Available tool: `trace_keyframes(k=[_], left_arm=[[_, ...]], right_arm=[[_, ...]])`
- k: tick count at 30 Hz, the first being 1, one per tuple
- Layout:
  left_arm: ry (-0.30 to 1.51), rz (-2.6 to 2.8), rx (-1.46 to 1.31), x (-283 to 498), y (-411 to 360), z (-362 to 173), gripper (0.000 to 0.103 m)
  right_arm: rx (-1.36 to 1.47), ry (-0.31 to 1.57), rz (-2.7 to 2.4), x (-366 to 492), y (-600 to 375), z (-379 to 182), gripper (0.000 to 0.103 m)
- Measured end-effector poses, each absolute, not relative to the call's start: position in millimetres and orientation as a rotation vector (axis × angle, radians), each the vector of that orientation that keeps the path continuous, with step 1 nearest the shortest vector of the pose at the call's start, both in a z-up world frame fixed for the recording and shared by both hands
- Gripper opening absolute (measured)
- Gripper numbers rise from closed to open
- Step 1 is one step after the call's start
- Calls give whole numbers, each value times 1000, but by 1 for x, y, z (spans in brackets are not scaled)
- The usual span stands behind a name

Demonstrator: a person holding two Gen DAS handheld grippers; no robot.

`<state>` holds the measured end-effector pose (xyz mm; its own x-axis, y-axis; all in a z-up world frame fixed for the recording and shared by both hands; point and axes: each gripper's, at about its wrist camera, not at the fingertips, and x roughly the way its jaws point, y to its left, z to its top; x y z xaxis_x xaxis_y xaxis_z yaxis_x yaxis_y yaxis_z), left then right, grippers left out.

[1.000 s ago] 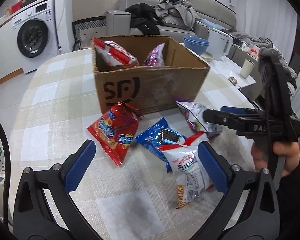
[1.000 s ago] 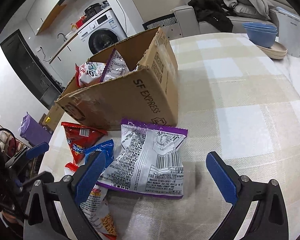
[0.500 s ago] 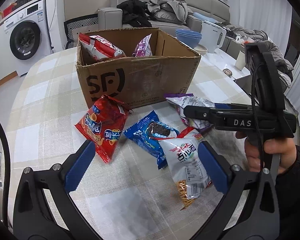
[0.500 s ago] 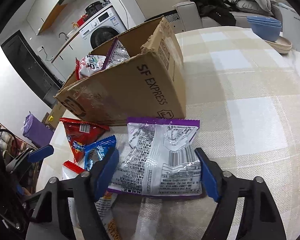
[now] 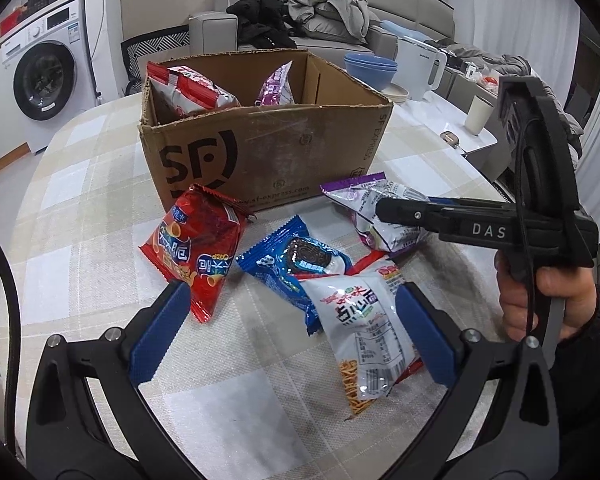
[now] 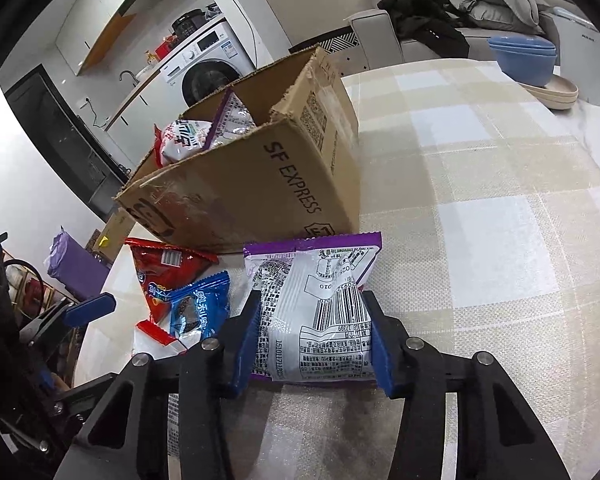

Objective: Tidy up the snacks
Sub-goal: 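Grasp the purple-and-white chip bag with right while left grasps the white wafer bag, then lift both bags and carry them over the cardboard box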

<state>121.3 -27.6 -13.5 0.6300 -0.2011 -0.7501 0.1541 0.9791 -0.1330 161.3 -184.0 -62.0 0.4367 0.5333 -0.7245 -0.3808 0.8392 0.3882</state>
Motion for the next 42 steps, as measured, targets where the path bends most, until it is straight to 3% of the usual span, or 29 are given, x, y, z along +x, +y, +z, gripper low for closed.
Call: trace_keyframes(k=[19, 26, 31, 36, 42], left_arm=[[952, -281, -40, 121, -69, -36, 101], [977, -260, 34, 122, -86, -49, 82], [969, -283, 79, 116, -93, -48, 61], [962, -298, 72, 112, -92, -44, 54], [931, -310, 17, 112, -73, -34, 53]], right_arm=[[134, 726, 651, 131, -191, -7, 48], [141, 724, 637, 133, -196, -8, 48], [144, 722, 627, 134, -199, -8, 48], [145, 715, 626, 133, -200, -7, 48], [156, 698, 627, 132, -204, -3, 48]])
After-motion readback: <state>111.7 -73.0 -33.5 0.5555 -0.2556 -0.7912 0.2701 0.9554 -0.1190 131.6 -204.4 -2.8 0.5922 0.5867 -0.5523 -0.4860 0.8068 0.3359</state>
